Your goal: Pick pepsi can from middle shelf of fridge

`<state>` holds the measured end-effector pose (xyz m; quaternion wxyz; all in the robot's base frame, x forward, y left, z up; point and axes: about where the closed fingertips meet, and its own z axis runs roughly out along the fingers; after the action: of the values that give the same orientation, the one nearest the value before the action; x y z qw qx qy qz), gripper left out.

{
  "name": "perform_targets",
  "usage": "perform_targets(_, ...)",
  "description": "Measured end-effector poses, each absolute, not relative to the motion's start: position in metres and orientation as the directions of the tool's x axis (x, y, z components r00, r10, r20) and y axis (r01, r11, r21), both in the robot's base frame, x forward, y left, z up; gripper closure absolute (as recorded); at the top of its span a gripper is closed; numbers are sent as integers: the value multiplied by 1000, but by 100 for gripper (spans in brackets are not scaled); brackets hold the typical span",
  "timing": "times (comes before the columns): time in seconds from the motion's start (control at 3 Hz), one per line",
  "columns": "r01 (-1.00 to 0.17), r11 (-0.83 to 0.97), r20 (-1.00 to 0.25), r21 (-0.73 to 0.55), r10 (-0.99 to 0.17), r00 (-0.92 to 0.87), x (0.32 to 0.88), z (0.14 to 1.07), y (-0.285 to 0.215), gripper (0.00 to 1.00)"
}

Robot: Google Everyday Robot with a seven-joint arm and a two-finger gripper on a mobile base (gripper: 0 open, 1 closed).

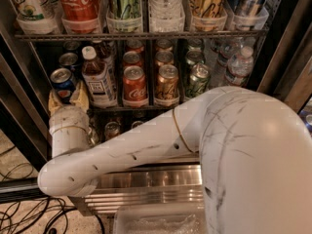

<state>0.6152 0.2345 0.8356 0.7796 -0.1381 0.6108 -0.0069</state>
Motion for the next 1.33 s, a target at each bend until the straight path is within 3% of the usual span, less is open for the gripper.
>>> perform_targets(0.33,-185,960,-956,-209,-161,245,614,837,237,100)
perform_targets(0.67,-185,960,-956,-209,-161,245,614,837,237,100)
perform_targets(1.33,-253,959,-953,-126,-46,301,600,883,241,100)
